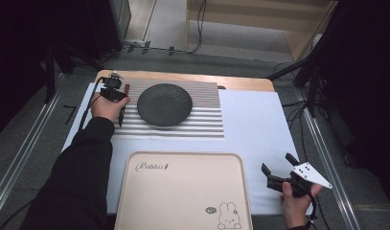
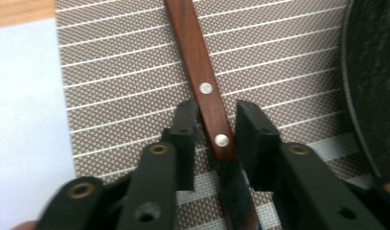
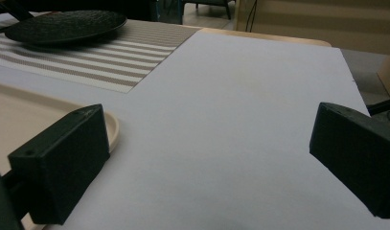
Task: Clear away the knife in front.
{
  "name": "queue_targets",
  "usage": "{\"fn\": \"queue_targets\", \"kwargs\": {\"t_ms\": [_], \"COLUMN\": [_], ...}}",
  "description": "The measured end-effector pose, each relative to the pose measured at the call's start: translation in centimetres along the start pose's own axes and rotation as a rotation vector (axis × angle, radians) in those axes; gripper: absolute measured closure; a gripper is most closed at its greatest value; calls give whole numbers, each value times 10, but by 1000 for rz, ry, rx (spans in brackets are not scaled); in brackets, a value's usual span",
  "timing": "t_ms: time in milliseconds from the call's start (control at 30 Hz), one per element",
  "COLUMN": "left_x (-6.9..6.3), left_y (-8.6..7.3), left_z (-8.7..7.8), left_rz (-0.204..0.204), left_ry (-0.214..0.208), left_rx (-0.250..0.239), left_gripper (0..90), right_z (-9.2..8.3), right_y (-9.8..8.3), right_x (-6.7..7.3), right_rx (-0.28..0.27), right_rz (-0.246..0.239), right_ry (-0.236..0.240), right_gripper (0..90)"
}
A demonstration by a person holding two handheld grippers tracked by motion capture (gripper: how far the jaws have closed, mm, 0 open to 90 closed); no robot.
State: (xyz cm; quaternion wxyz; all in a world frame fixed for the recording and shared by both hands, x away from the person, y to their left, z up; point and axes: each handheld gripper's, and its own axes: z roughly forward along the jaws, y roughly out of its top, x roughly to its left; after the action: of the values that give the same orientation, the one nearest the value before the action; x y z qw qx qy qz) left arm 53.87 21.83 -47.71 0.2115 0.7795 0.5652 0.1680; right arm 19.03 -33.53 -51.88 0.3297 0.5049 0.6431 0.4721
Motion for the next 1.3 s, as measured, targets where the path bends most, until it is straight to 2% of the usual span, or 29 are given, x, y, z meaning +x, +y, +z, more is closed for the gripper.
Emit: {"fn": "queue_targets", "kwargs": {"t_ms": [67, 233, 367, 700, 1100, 1300], "left_x": [-2, -2, 2, 3, 14, 14], "left_y": [0, -1, 0, 1, 2, 2], "left_z": [0, 0, 0, -3, -23, -34], "left_rz": [5, 10, 12, 21, 18, 32], "left_ry": [18, 10, -14, -10, -17, -29], "left_rx": [-1, -5, -3, 17, -12, -16], "left_gripper": [767, 769, 771, 773, 773, 773], "right_z": [0, 0, 0, 0, 0, 1], "right_y": [0, 0, 0, 0, 0, 0], "right_x": [0, 0, 0, 0, 0, 0], "right_rx": [1, 3, 4, 2, 4, 3], "right_rz": [1, 1, 0, 3, 0, -5], "right_ry": [-1, -2, -2, 1, 0, 1], "right_gripper": [0, 0, 0, 0, 0, 0]}}
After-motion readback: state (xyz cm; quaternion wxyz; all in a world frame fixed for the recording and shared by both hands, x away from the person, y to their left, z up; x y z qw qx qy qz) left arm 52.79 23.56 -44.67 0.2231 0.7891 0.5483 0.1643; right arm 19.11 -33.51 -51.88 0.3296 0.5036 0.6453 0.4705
